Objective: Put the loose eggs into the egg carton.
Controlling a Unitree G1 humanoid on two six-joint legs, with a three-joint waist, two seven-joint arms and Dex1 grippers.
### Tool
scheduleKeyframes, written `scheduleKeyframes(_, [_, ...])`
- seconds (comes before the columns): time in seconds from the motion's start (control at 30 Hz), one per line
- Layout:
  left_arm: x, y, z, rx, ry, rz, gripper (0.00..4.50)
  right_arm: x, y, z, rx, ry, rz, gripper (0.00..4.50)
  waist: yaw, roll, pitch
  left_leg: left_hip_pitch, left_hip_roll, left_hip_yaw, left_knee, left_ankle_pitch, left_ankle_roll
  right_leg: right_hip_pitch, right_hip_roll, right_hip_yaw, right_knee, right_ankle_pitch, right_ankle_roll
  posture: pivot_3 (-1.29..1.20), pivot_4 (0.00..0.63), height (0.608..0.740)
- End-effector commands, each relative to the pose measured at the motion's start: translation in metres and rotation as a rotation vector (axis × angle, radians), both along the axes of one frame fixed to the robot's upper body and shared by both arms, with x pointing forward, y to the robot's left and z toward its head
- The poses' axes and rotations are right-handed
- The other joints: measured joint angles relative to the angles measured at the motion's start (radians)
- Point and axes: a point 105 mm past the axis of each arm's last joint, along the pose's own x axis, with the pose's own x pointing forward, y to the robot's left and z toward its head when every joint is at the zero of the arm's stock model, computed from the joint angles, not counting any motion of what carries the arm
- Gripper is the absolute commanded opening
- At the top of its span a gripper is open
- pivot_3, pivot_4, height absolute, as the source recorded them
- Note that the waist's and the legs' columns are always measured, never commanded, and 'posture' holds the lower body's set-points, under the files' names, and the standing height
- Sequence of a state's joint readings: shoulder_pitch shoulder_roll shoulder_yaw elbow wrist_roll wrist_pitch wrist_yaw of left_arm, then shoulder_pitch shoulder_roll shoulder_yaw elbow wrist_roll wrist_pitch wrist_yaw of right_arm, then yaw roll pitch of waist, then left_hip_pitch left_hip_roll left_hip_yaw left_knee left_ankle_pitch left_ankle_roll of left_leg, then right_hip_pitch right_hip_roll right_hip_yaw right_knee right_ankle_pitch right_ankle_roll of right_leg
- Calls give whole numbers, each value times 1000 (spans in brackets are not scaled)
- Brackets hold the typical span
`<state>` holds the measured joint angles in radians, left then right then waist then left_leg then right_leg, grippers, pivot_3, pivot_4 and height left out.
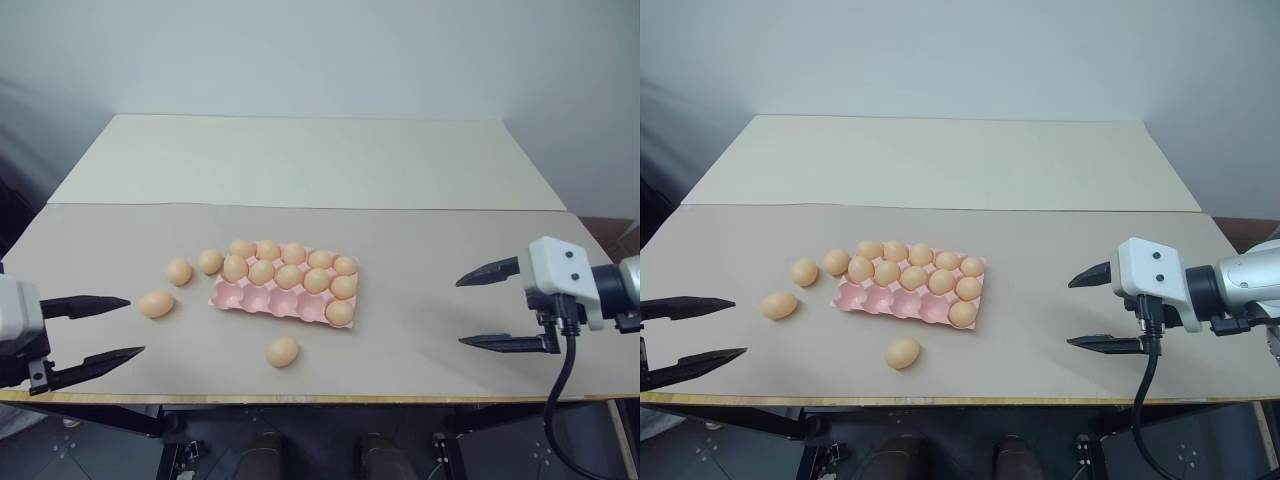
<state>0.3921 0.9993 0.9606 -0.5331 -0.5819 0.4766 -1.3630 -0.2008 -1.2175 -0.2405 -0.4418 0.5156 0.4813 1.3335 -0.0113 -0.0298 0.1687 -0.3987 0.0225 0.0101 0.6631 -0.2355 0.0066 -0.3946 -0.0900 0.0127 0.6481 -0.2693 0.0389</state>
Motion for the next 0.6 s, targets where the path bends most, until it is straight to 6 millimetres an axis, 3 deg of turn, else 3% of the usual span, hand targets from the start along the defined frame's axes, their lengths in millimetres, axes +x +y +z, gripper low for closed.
scheduleKeyframes(0.03, [0, 1, 8, 22, -40, 6, 3231, 0, 2, 9, -13, -45, 19, 4500, 0, 0, 0, 0, 0, 0, 0, 0, 0, 0, 0, 0, 0, 0, 0, 0, 150, 740])
scheduleKeyframes(0.6, [6, -12, 9, -21, -50, -32, 3231, 3, 3, 11, -1, -49, 6, 4500, 0, 0, 0, 0, 0, 0, 0, 0, 0, 0, 0, 0, 0, 0, 0, 0, 150, 740])
